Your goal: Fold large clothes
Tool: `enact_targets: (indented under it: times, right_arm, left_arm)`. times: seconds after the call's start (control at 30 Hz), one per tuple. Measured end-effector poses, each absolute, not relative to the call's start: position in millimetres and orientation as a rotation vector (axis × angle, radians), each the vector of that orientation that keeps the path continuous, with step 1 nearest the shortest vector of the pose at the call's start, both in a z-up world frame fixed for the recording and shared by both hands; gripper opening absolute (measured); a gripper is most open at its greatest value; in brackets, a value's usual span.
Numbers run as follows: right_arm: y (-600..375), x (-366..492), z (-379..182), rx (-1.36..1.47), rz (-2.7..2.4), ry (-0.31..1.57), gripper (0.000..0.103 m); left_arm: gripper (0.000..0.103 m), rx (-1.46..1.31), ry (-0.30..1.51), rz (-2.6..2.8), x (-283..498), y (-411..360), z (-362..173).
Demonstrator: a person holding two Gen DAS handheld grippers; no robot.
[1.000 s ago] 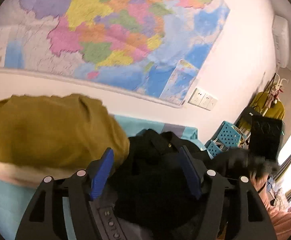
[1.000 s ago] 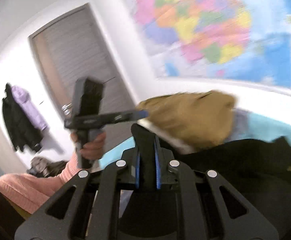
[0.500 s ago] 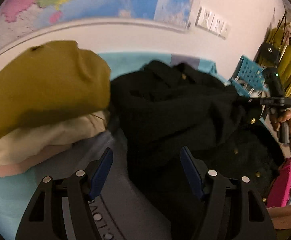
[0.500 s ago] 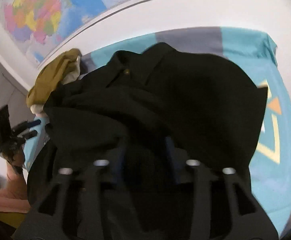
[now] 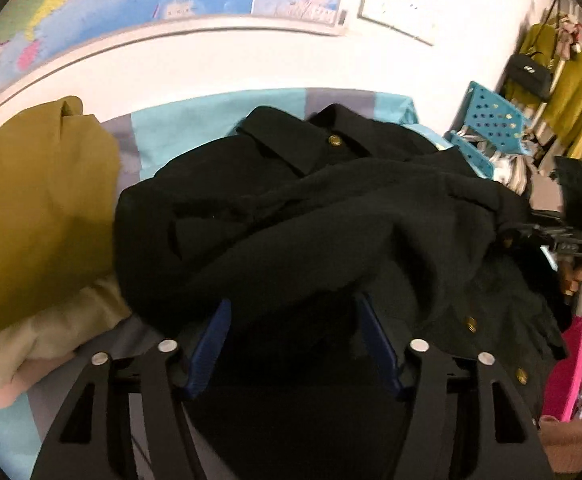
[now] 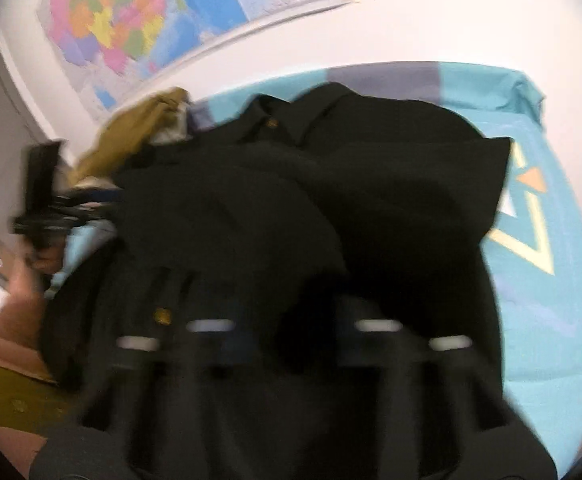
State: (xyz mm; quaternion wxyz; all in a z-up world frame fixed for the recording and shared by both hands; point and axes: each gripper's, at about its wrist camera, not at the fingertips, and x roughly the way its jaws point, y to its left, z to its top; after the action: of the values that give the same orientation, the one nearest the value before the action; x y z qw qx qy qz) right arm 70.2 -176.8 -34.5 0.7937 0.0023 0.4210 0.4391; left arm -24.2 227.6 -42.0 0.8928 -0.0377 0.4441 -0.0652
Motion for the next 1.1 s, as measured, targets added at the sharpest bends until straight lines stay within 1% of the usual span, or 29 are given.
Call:
enact_targets:
  times: [0.03, 0.07, 0.13, 0.17, 0.23, 0.33, 0.37, 0.4, 0.43, 0.5, 0.53, 0.57, 0.6, 0.67, 0.77, 0.8, 0.83, 0.87, 0.9, 0.93, 0.97, 1.03, 1.1]
  right_arm:
    - [-181.9, 71.8, -25.2, 0.030, 0.951, 0.878, 0.009]
    - [-188.7, 75.5, -13.3, 0.069, 0.953, 0.851, 0.006]
    - [-203.5, 87.0, 9.4, 0.157, 0.954, 0.799, 0.005]
    - [-211.3, 95.7, 20.6, 0.200, 0.946, 0.778, 0.005]
    - [-215.3, 110.7, 31.4, 0.201, 0.902, 0.759, 0.004]
    - [-208.4, 138.5, 15.7, 0.192, 0.817, 0.845, 0.004]
    - [-203.7, 145.8, 5.8, 0.176, 0.790, 0.886, 0.006]
    - [-197.4, 152.1, -7.0, 0.145, 0.755, 0.921, 0.010]
    - [-195.2, 155.1, -13.5, 0.142, 0.722, 0.937, 0.017]
    - [-193.9, 155.2, -20.6, 0.145, 0.719, 0.948, 0.025]
    - [-197.9, 151.5, -19.8, 0.156, 0.714, 0.924, 0.050]
    - [-204.0, 146.3, -16.6, 0.169, 0.695, 0.893, 0.067]
    - [-209.2, 142.5, -14.4, 0.177, 0.694, 0.872, 0.068]
    - [-215.6, 130.5, -10.3, 0.172, 0.729, 0.840, 0.068]
    - [-207.2, 117.4, -19.0, 0.098, 0.767, 0.863, 0.069]
    - [-203.6, 117.3, -24.3, 0.078, 0.771, 0.879, 0.068]
    - [-200.2, 118.9, -26.4, 0.063, 0.768, 0.884, 0.054]
    - [-197.1, 121.4, -29.1, 0.054, 0.777, 0.889, 0.026]
    - [-196.0, 124.8, -29.5, 0.050, 0.767, 0.886, 0.022]
    - [-195.9, 127.0, -26.3, 0.045, 0.749, 0.864, 0.008]
    - [-198.3, 129.2, -20.1, 0.051, 0.737, 0.834, 0.004]
    - [-206.0, 136.8, -5.3, 0.130, 0.742, 0.777, 0.003]
    - [-202.1, 143.9, -0.7, 0.132, 0.744, 0.756, 0.003]
  left_arm:
    - [0.057, -0.078, 0.918, -0.125, -19.5, 227.6, -43.3]
    - [0.052, -0.083, 0.915, -0.115, -16.0, 228.0, -43.2]
    - [0.046, -0.088, 0.906, -0.086, -8.1, 231.7, -41.0]
    - [0.046, -0.090, 0.900, -0.074, -4.8, 232.7, -39.2]
    - [0.046, -0.108, 0.873, -0.056, 2.8, 233.7, -34.9]
    - [0.046, -0.093, 0.885, 0.004, 15.2, 231.5, -40.5]
    - [0.046, -0.091, 0.901, 0.013, 18.8, 230.8, -45.5]
    - [0.046, -0.087, 0.913, 0.027, 21.2, 230.4, -50.6]
    - [0.046, -0.081, 0.922, 0.039, 22.4, 230.5, -53.8]
    - [0.048, -0.074, 0.929, 0.054, 23.1, 231.8, -58.1]
    - [0.049, -0.076, 0.924, 0.056, 22.0, 232.8, -57.7]
    - [0.049, -0.077, 0.921, 0.060, 20.4, 233.6, -56.8]
    - [0.050, -0.075, 0.916, 0.069, 17.9, 234.4, -54.8]
    - [0.056, -0.074, 0.903, 0.078, 13.3, 235.4, -51.7]
    - [0.057, -0.068, 0.884, 0.074, 4.6, 234.3, -46.9]
    - [0.058, -0.056, 0.880, 0.069, 2.3, 231.9, -46.4]
    - [0.058, -0.045, 0.880, 0.063, 1.6, 229.7, -46.6]
    - [0.058, -0.035, 0.884, 0.054, 1.7, 227.2, -47.6]
    - [0.058, -0.029, 0.886, 0.056, 2.6, 225.7, -48.5]
    - [0.058, -0.022, 0.888, 0.063, 4.0, 224.5, -49.6]
    - [0.058, -0.021, 0.889, 0.068, 5.2, 223.9, -50.0]
    - [0.058, -0.027, 0.883, 0.069, 8.6, 223.2, -48.7]
    - [0.058, -0.040, 0.882, 0.069, 13.0, 223.5, -48.1]
